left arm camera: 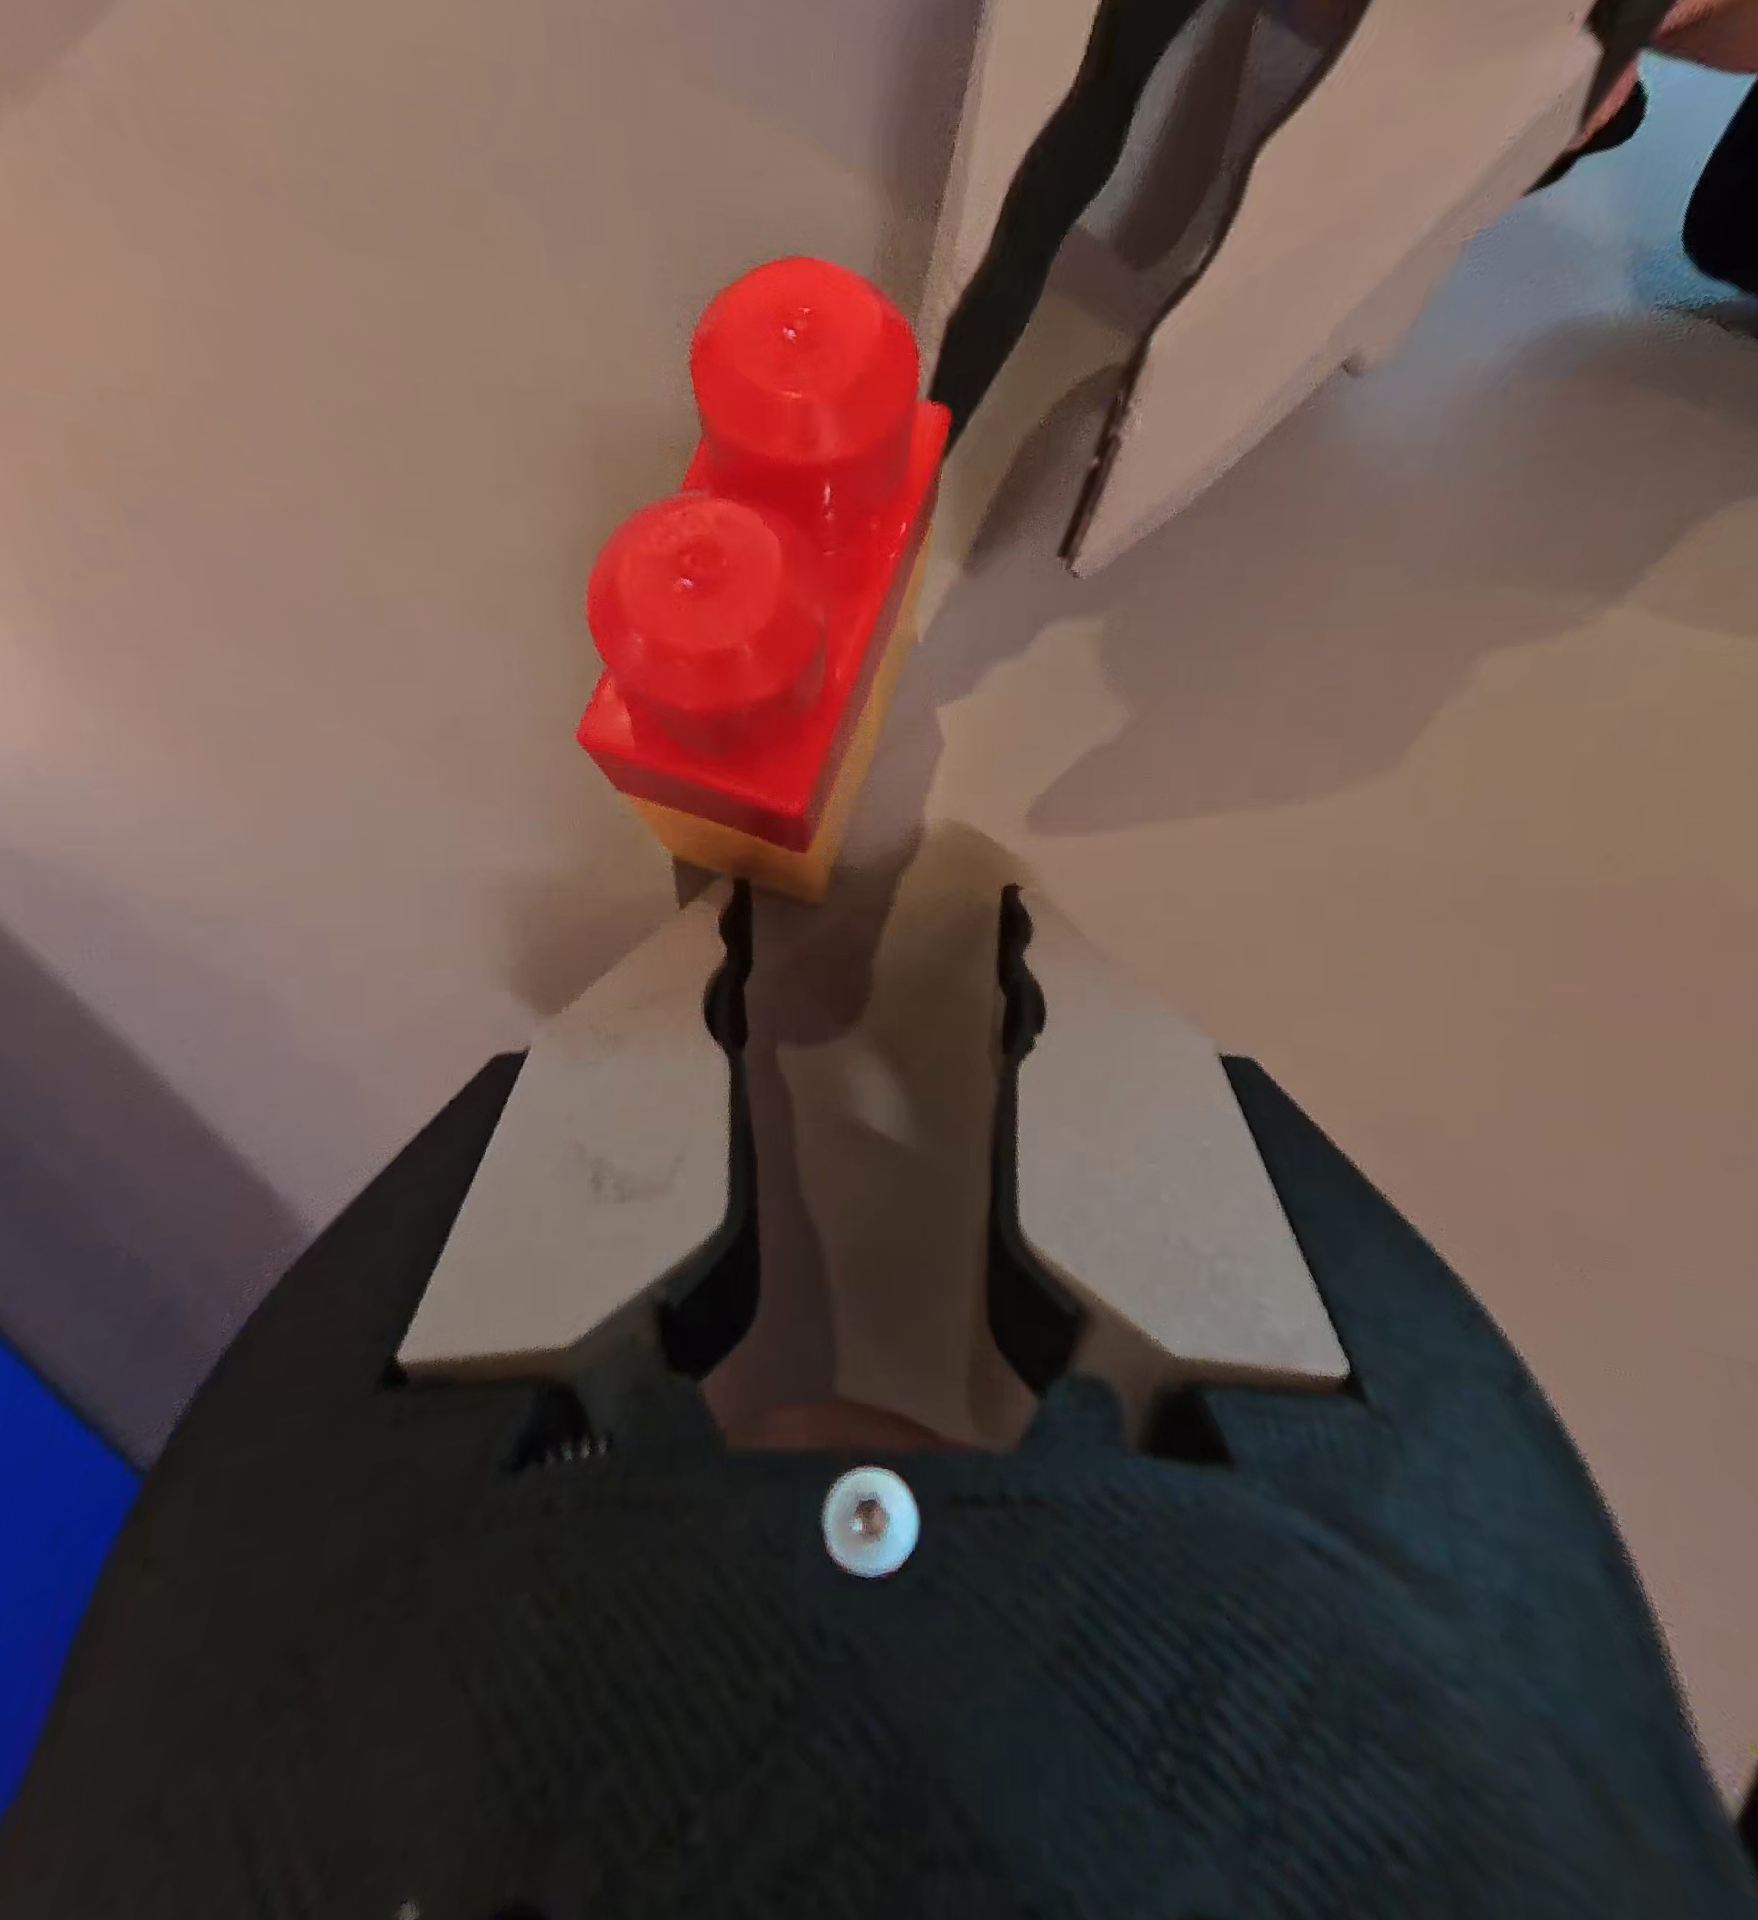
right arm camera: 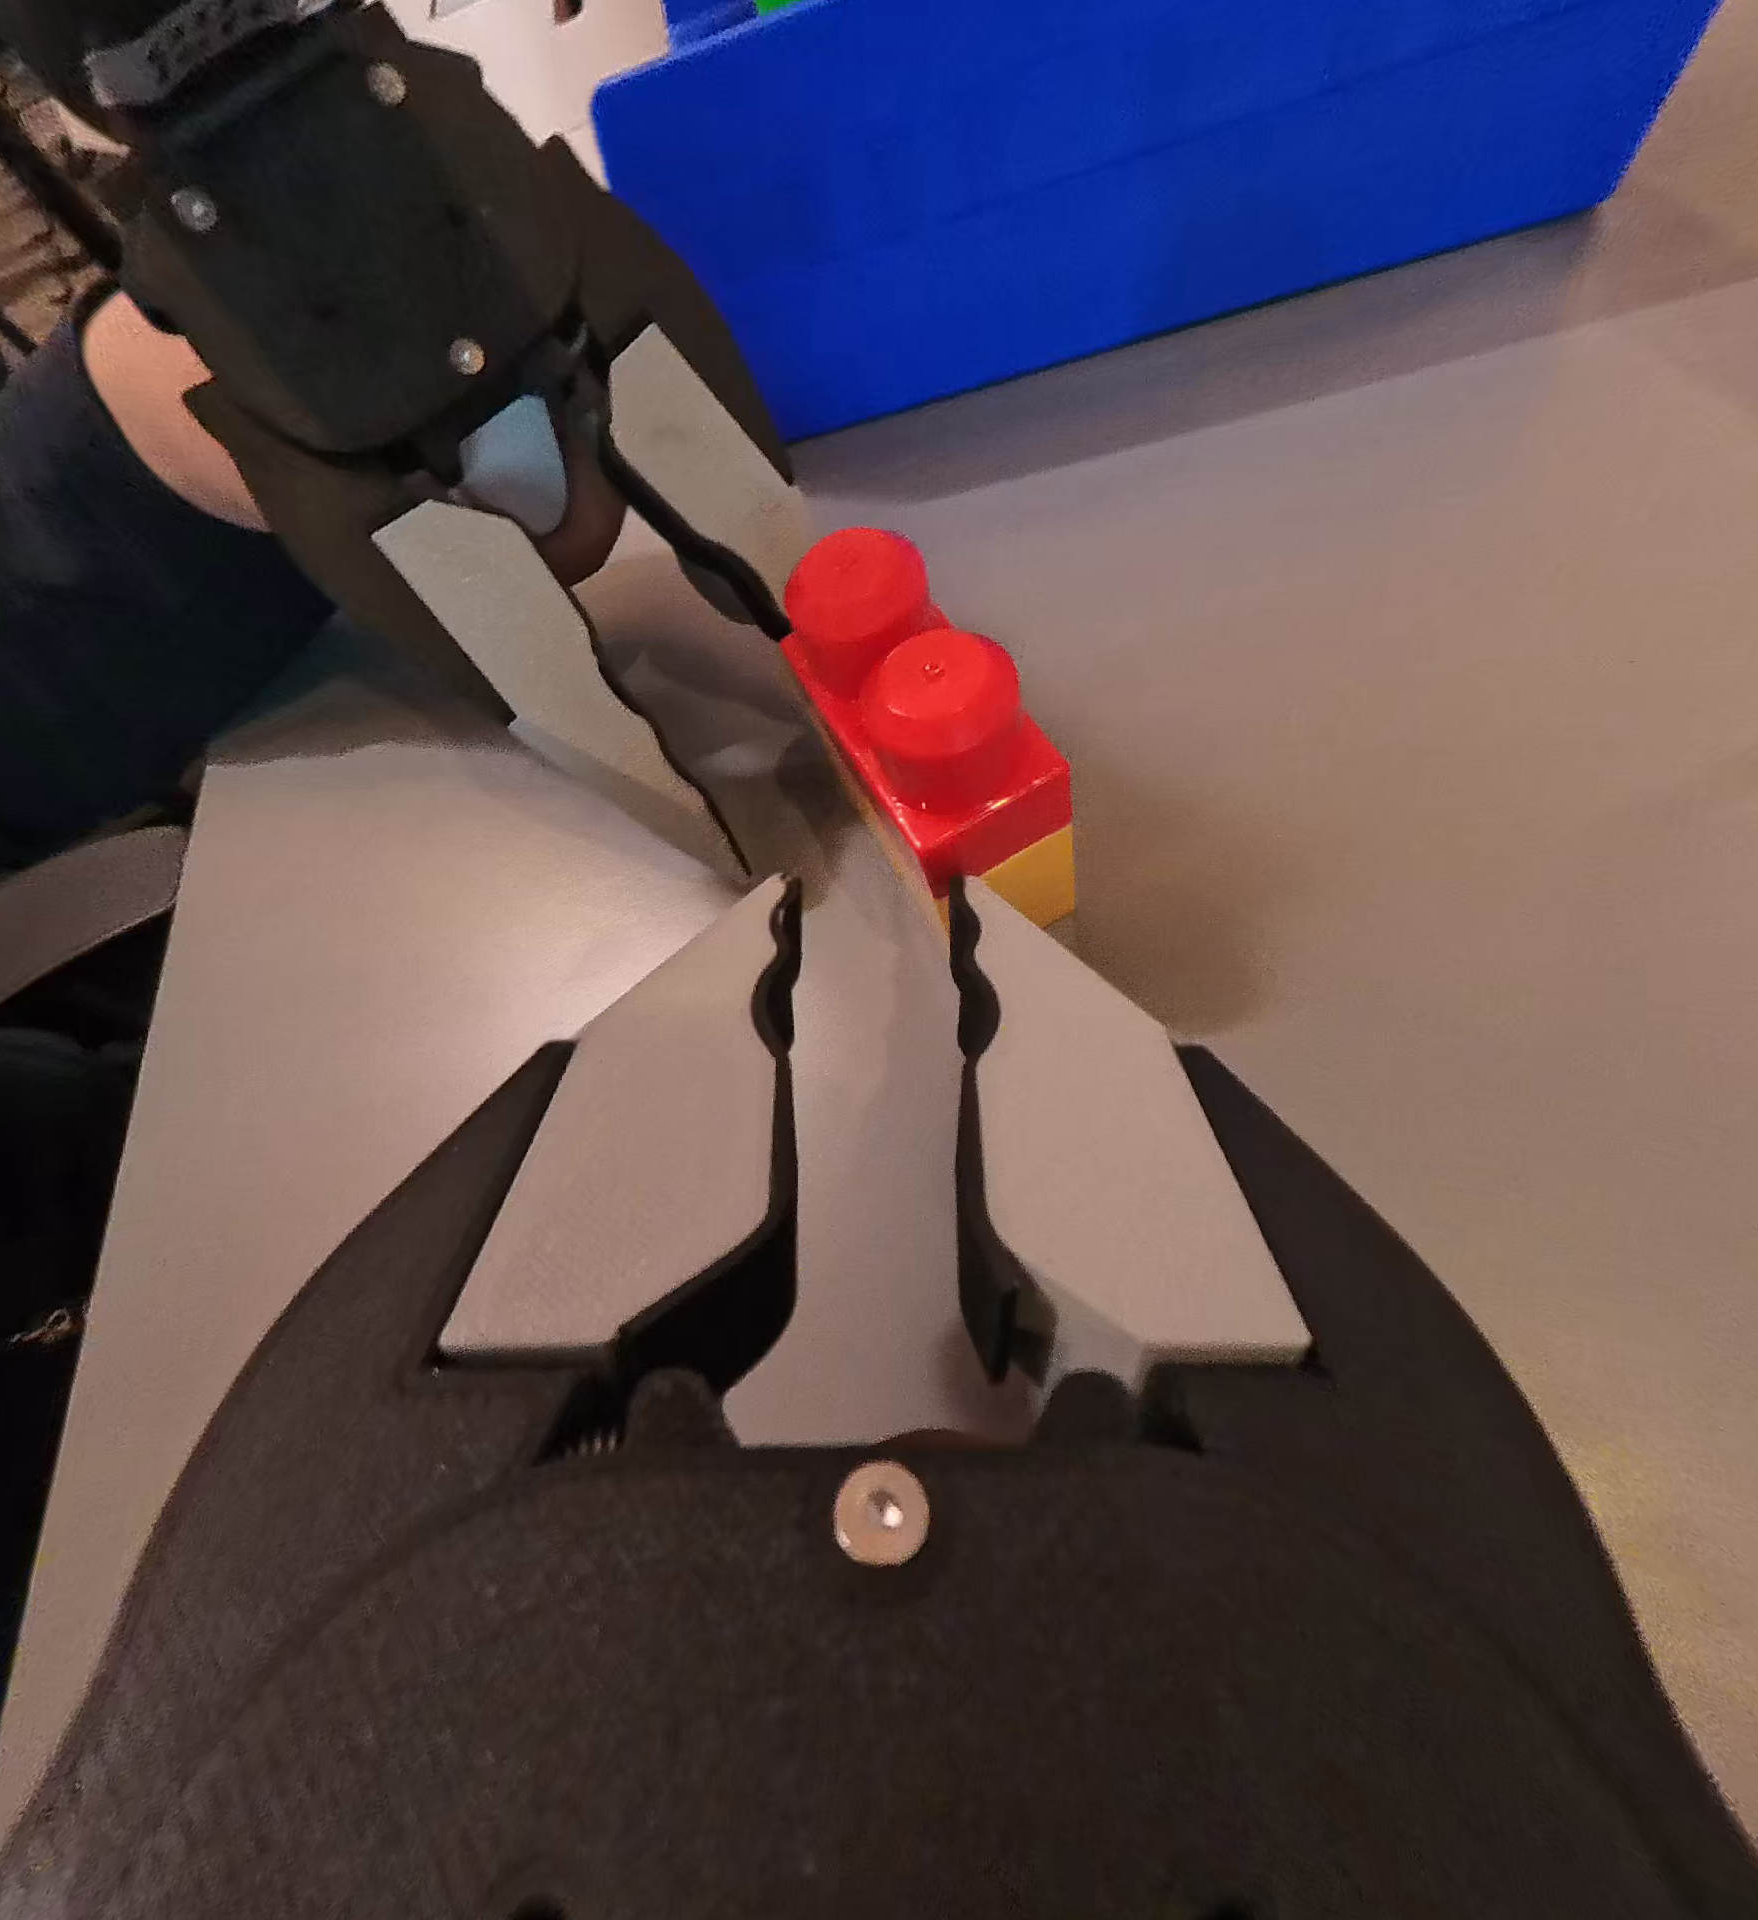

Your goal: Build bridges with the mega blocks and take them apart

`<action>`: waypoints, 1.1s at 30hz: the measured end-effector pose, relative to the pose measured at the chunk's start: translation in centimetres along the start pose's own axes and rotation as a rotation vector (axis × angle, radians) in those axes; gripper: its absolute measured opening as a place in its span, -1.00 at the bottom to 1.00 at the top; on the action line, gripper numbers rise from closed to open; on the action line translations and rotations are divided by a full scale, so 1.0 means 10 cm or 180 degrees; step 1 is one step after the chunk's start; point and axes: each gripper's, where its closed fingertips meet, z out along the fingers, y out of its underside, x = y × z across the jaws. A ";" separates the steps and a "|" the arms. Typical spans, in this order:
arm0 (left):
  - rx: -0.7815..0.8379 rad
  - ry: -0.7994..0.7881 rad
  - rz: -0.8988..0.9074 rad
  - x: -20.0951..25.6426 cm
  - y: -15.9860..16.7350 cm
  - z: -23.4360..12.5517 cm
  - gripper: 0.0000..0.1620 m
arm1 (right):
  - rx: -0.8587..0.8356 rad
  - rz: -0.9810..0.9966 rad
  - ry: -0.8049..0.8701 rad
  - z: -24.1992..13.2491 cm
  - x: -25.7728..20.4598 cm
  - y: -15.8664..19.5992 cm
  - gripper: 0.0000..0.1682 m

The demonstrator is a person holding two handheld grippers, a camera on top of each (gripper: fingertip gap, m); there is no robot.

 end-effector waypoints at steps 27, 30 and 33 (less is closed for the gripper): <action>0.0347 -0.0719 -0.0664 -0.14 -0.11 0.15 0.13 | 0.0589 0.0584 -0.0291 -0.19 0.02 -0.27 -0.67; 0.0370 -0.0708 -0.0615 -0.10 -0.16 0.18 0.13 | 0.0278 0.0471 -0.0231 -0.02 0.00 -0.13 -0.66; 0.0339 -0.0760 -0.0590 -0.12 -0.17 0.21 0.15 | 0.0193 0.0404 -0.0389 0.04 -0.12 -0.11 -0.66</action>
